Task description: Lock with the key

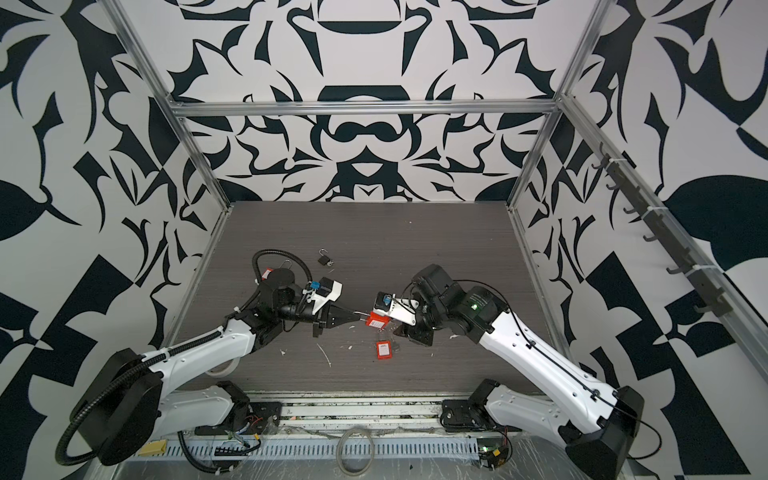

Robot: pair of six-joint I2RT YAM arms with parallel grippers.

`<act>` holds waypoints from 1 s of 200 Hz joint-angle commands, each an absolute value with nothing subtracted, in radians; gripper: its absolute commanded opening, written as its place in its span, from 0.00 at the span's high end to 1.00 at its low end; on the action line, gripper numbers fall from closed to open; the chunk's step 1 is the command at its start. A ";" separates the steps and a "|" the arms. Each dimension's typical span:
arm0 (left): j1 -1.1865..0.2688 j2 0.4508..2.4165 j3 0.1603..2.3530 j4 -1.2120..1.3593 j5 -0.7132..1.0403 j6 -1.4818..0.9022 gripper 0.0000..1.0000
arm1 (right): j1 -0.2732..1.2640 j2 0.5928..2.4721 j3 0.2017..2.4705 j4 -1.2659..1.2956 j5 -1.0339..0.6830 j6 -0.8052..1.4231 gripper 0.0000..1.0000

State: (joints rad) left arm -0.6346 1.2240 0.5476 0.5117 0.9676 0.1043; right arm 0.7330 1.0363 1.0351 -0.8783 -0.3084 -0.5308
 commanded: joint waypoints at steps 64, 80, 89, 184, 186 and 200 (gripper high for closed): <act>-0.655 1.217 0.604 0.460 1.011 0.148 1.00 | 0.735 1.103 1.094 -0.876 -0.338 -0.581 0.72; -0.657 1.216 0.605 0.459 1.011 0.150 1.00 | 0.735 1.100 1.083 -0.866 -0.346 -0.582 0.76; -0.657 1.218 0.607 0.455 1.012 0.153 1.00 | 0.736 1.101 1.082 -0.868 -0.358 -0.586 0.79; -0.647 1.207 0.698 0.252 1.008 0.288 1.00 | 0.701 1.085 1.063 -1.009 -0.381 -0.658 1.00; -0.645 1.207 0.698 0.250 1.007 0.287 1.00 | 0.696 1.082 1.060 -1.013 -0.383 -0.660 1.00; -0.636 1.198 0.702 0.250 1.008 0.287 1.00 | 0.660 1.075 1.057 -1.047 -0.414 -0.684 1.00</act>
